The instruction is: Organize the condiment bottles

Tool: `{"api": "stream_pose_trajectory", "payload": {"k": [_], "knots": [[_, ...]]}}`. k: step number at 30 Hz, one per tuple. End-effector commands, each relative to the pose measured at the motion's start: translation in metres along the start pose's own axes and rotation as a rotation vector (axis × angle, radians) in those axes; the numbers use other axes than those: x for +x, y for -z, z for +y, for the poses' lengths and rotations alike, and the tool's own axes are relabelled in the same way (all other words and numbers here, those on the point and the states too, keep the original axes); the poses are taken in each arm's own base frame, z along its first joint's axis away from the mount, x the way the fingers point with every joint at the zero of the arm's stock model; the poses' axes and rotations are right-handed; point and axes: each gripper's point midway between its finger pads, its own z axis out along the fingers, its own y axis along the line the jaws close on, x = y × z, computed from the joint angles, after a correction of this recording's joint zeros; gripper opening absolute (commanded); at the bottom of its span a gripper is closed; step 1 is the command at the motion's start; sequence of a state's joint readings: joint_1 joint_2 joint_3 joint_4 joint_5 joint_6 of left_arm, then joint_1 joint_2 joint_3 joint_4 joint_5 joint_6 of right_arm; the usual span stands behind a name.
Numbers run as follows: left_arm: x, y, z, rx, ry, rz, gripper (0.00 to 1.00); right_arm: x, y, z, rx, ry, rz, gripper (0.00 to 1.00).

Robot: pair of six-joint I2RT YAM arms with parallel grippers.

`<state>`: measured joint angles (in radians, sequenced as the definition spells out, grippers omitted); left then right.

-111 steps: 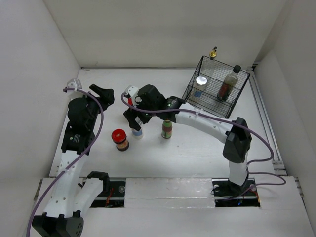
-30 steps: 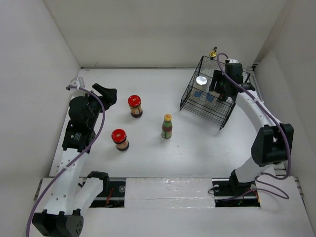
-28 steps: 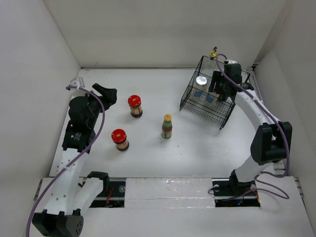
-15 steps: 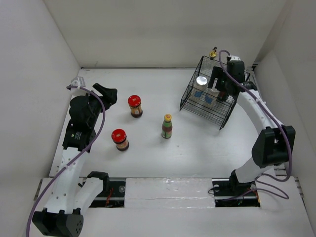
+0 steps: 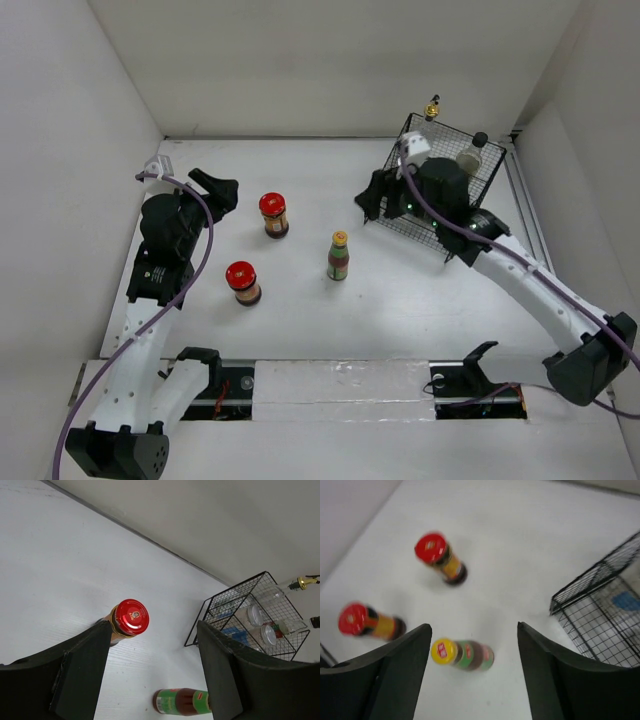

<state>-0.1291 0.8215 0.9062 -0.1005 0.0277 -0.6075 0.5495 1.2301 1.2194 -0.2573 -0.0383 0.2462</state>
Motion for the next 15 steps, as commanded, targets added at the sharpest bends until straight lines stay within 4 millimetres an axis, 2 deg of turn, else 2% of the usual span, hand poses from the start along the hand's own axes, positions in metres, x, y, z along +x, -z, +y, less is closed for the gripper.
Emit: {"api": "stream_pose_trajectory", "payload": {"k": [1, 3, 6, 8, 11, 15], "knots": [[-0.016, 0.002, -0.015, 0.058, -0.002, -0.047, 0.65, 0.041, -0.002, 0.031, -0.095, 0.056, 0.118, 0.79], [-0.020, 0.005, -0.018, 0.069, -0.002, -0.061, 0.65, 0.066, -0.002, 0.044, -0.125, 0.072, 0.182, 0.86], [-0.020, 0.005, -0.018, 0.070, -0.002, -0.061, 0.65, 0.079, -0.001, 0.057, -0.170, 0.081, 0.215, 0.88], [-0.019, 0.005, -0.019, 0.077, -0.003, -0.055, 0.65, 0.092, -0.006, 0.063, -0.183, 0.090, 0.252, 0.88], [-0.015, 0.004, -0.017, 0.071, -0.003, -0.048, 0.65, 0.100, -0.014, 0.071, -0.198, 0.098, 0.273, 0.88], [-0.017, 0.006, -0.018, 0.077, -0.003, -0.055, 0.65, 0.110, -0.032, 0.076, -0.200, 0.102, 0.297, 0.78]]}}
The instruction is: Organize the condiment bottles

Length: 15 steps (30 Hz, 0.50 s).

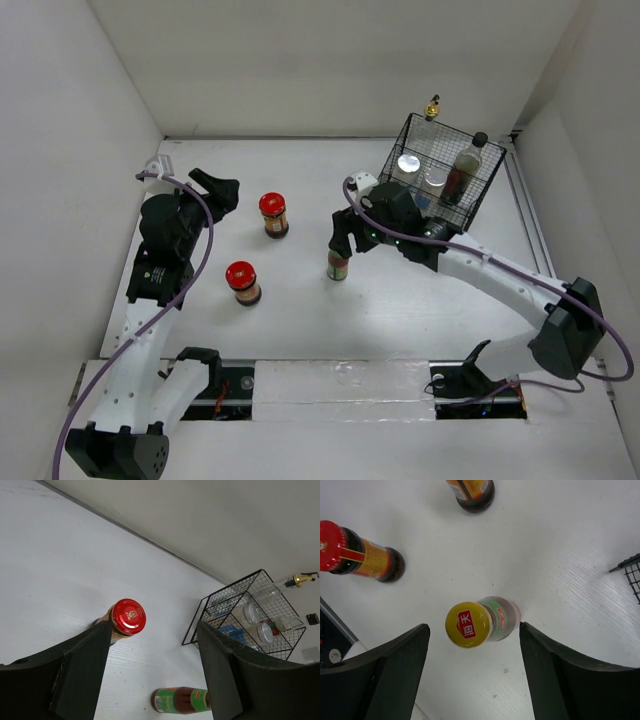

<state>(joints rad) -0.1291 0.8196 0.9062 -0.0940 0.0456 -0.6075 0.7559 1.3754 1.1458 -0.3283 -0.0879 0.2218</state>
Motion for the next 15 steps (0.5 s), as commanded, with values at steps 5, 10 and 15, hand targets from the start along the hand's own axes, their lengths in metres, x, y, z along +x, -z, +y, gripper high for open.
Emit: {"api": "stream_pose_trajectory", "payload": {"k": [5, 10, 15], "knots": [[-0.017, 0.005, -0.015, 0.058, -0.003, -0.060, 0.65, -0.018, -0.022, 0.005, 0.003, 0.022, -0.050, 0.66], [-0.017, 0.005, -0.015, 0.058, -0.003, -0.060, 0.65, -0.019, -0.028, 0.006, 0.010, 0.017, -0.066, 0.38], [-0.017, 0.005, -0.015, 0.058, -0.003, -0.060, 0.65, -0.053, 0.006, 0.006, 0.053, 0.009, -0.204, 0.34]]}}
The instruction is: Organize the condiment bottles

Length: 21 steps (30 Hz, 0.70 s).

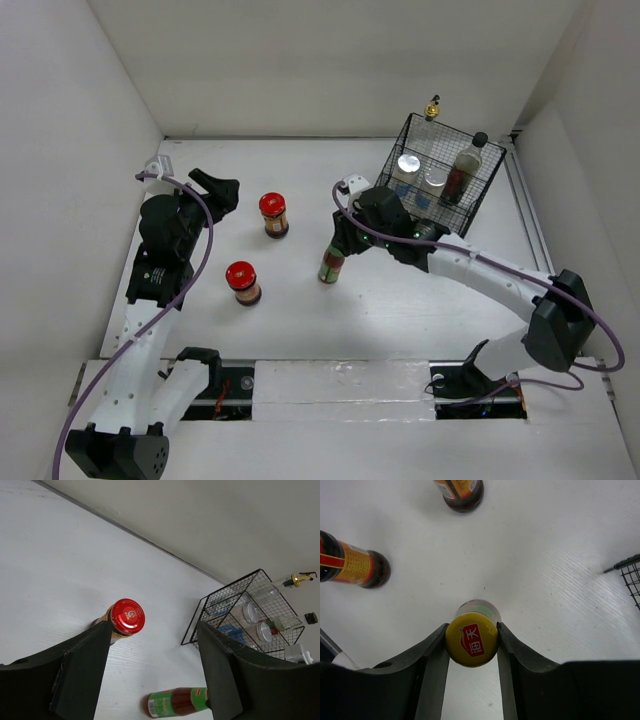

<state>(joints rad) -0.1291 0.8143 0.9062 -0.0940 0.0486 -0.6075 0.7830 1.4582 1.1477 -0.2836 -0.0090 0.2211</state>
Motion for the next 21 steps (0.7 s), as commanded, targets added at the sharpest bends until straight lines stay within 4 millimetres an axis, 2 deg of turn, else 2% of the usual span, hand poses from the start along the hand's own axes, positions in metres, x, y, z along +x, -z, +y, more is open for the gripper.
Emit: {"api": "stream_pose_trajectory", "payload": {"k": [1, 2, 3, 5, 6, 7, 8, 9, 10, 11, 12, 16, 19, 21], "knots": [[-0.017, 0.004, -0.016, 0.065, -0.004, -0.059, 0.65, -0.073, 0.044, 0.004, 0.033, -0.019, -0.265, 0.34], [-0.017, 0.004, -0.016, 0.065, -0.004, -0.059, 0.65, -0.081, 0.056, 0.001, 0.053, -0.025, -0.303, 0.32], [-0.017, 0.004, -0.016, 0.065, -0.004, -0.059, 0.65, -0.097, 0.081, -0.001, 0.067, -0.034, -0.374, 0.32], [-0.016, 0.004, -0.017, 0.072, -0.004, -0.053, 0.65, -0.119, 0.113, -0.022, 0.155, -0.078, -0.477, 0.32], [-0.016, 0.004, -0.017, 0.072, -0.004, -0.053, 0.65, -0.136, 0.143, -0.028, 0.171, -0.098, -0.557, 0.32], [-0.017, 0.005, -0.020, 0.085, -0.005, -0.055, 0.65, -0.142, 0.156, -0.039, 0.203, -0.123, -0.594, 0.31], [-0.014, 0.004, -0.017, 0.079, -0.005, -0.048, 0.65, -0.158, 0.185, -0.057, 0.258, -0.152, -0.671, 0.31], [-0.013, 0.004, -0.019, 0.087, -0.005, -0.041, 0.65, -0.162, 0.191, -0.067, 0.292, -0.165, -0.689, 0.31], [-0.013, 0.004, -0.019, 0.088, -0.005, -0.041, 0.65, -0.169, 0.208, -0.076, 0.324, -0.180, -0.732, 0.31], [-0.011, 0.004, -0.021, 0.095, -0.006, -0.035, 0.65, -0.168, 0.217, -0.100, 0.417, -0.206, -0.735, 0.31], [-0.011, 0.004, -0.021, 0.095, -0.006, -0.035, 0.65, -0.174, 0.233, -0.109, 0.453, -0.221, -0.767, 0.31], [-0.011, 0.004, -0.024, 0.109, -0.007, -0.036, 0.65, -0.186, 0.270, -0.150, 0.603, -0.257, -0.828, 0.31], [-0.011, 0.004, -0.024, 0.109, -0.007, -0.036, 0.65, -0.194, 0.285, -0.178, 0.670, -0.258, -0.852, 0.31], [-0.011, 0.004, -0.024, 0.109, -0.007, -0.036, 0.65, -0.191, 0.283, -0.196, 0.705, -0.266, -0.825, 0.31]]}}
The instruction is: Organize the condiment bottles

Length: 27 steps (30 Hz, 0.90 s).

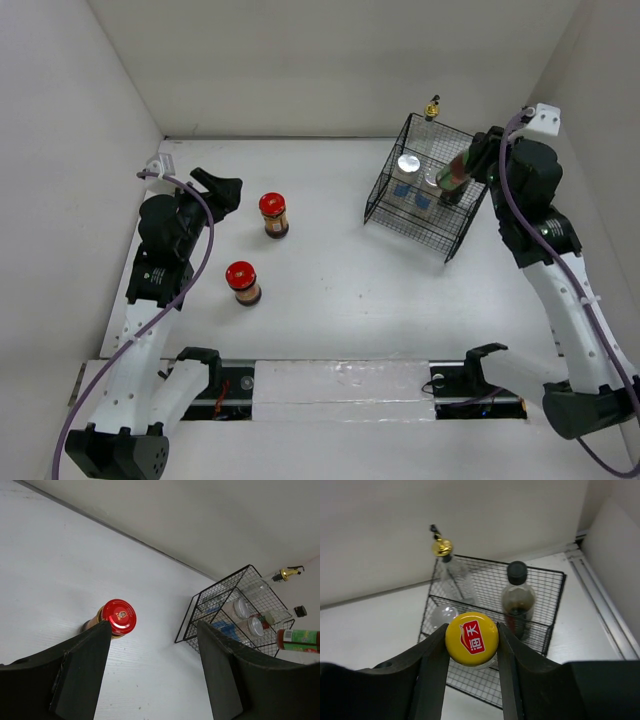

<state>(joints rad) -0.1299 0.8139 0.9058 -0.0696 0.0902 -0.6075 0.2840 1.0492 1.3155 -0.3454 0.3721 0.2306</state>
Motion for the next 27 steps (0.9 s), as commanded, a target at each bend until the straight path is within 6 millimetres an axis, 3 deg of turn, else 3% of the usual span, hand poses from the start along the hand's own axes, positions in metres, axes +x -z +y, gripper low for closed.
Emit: {"api": "stream_pose_trajectory", "payload": {"k": [1, 9, 15, 19, 22, 27], "knots": [[-0.011, 0.003, -0.014, 0.060, -0.007, -0.043, 0.65, -0.061, -0.003, -0.015, 0.011, -0.052, -0.157, 0.31], [-0.011, 0.003, -0.014, 0.060, -0.007, -0.043, 0.65, -0.060, -0.029, -0.050, 0.063, -0.042, -0.160, 0.30], [-0.009, 0.000, -0.012, 0.054, -0.007, -0.034, 0.65, -0.049, -0.048, -0.055, 0.054, -0.036, -0.127, 0.30], [-0.009, 0.000, -0.012, 0.054, -0.007, -0.034, 0.65, -0.012, -0.065, -0.058, 0.053, -0.026, -0.043, 0.30], [-0.007, -0.002, -0.011, 0.048, -0.006, -0.027, 0.65, -0.002, -0.072, -0.058, 0.047, -0.034, -0.028, 0.30], [-0.006, -0.004, -0.012, 0.055, -0.007, -0.021, 0.65, 0.036, -0.089, -0.057, 0.055, -0.022, 0.063, 0.30]]}}
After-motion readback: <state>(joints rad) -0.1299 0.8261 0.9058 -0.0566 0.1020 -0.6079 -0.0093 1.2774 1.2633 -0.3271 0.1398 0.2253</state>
